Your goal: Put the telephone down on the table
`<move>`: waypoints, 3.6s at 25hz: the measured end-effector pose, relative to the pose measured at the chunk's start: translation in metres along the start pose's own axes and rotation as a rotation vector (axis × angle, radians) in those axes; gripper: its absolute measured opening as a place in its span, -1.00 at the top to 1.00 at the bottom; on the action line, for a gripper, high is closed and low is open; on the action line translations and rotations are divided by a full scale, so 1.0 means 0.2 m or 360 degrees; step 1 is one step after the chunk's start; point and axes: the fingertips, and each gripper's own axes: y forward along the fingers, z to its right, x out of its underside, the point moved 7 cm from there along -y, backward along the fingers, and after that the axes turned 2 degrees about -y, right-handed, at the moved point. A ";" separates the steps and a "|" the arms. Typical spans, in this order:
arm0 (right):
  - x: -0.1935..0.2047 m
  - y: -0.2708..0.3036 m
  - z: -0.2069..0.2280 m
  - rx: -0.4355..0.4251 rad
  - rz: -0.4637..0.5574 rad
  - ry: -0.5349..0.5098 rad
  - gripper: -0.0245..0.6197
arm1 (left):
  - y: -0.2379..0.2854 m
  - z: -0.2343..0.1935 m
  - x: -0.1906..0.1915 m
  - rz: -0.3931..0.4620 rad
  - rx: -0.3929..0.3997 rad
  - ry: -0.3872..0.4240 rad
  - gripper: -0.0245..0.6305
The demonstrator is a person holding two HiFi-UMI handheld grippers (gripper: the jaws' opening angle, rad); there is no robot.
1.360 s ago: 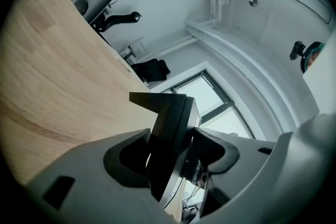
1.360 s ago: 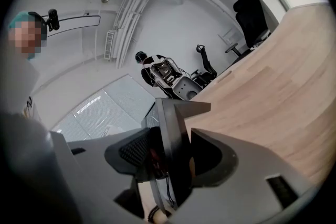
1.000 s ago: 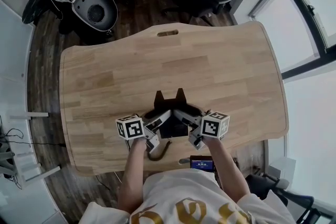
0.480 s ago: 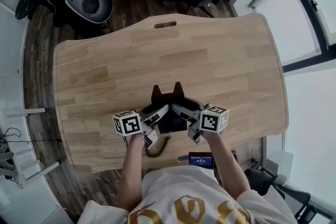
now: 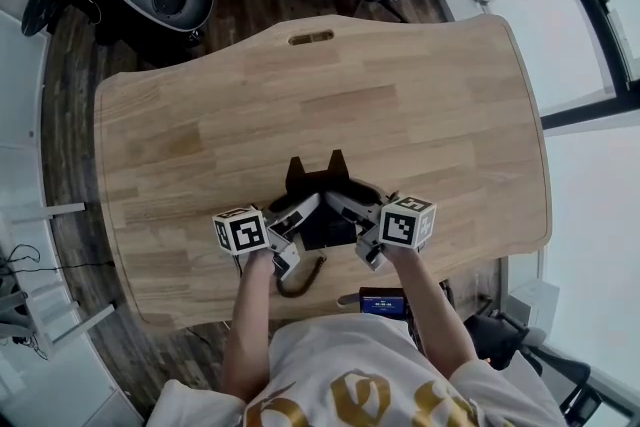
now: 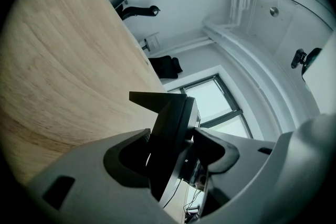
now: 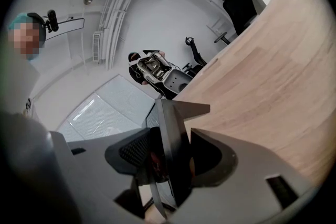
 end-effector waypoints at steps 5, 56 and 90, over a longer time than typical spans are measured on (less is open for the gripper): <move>0.02 0.01 0.04 0.0003 0.0004 0.0041 0.20 | 0.01 -0.03 0.00 -0.0006 -0.0015 -0.0027 0.19; 0.00 0.03 0.08 0.0313 -0.0085 -0.0165 0.21 | 0.04 -0.02 -0.05 -0.0001 -0.0476 0.0421 0.10; 0.02 -0.25 -0.43 0.0513 0.0089 -0.0689 0.87 | -0.31 0.50 -0.01 0.0286 -0.0708 0.1247 0.89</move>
